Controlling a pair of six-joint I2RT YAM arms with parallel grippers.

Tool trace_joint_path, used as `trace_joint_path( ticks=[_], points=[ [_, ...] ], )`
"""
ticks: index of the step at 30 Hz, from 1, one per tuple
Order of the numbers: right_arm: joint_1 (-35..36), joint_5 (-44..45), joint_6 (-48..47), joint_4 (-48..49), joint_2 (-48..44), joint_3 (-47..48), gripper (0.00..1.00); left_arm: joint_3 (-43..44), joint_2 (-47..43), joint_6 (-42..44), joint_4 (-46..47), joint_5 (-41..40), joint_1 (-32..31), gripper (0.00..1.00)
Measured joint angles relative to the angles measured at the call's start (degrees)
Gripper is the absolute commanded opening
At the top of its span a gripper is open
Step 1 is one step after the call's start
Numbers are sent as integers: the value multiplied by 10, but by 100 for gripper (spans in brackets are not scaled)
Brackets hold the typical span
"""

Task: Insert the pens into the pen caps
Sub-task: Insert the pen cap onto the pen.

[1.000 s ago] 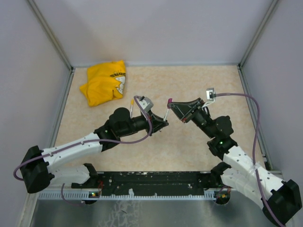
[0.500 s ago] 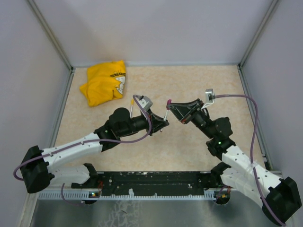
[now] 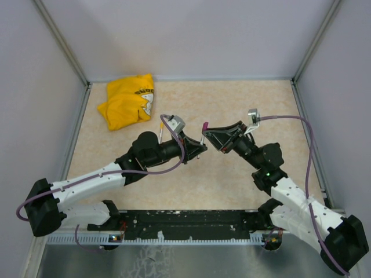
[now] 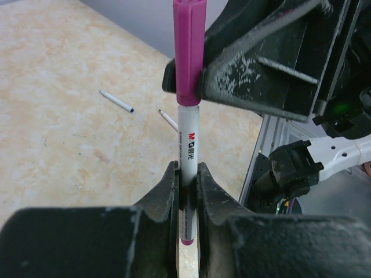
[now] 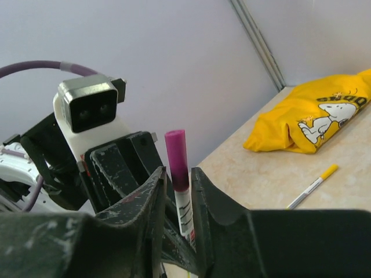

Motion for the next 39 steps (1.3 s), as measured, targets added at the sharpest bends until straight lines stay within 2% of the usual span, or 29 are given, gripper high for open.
trace_joint_path(
  ticks=[8, 15, 21, 25, 32, 39],
  points=[
    [0, -7, -7, -31, -12, 0, 42, 7, -3, 0, 8, -13, 0, 0],
    [0, 22, -50, -119, -71, 12, 54, 7, -5, 1, 8, -18, 0, 0],
    [0, 87, -61, -225, -83, 86, 55, 7, -5, 2, 7, -19, 0, 0],
    [0, 105, -61, -261, -62, 136, 54, 12, -4, 6, 3, -12, 0, 0],
    [0, 91, -65, -282, -13, 170, 48, 30, 6, 12, -6, 14, 0, 0],
    [0, 54, -72, -288, -5, 170, 43, 34, 19, 13, -16, 36, 0, 0]
  ],
)
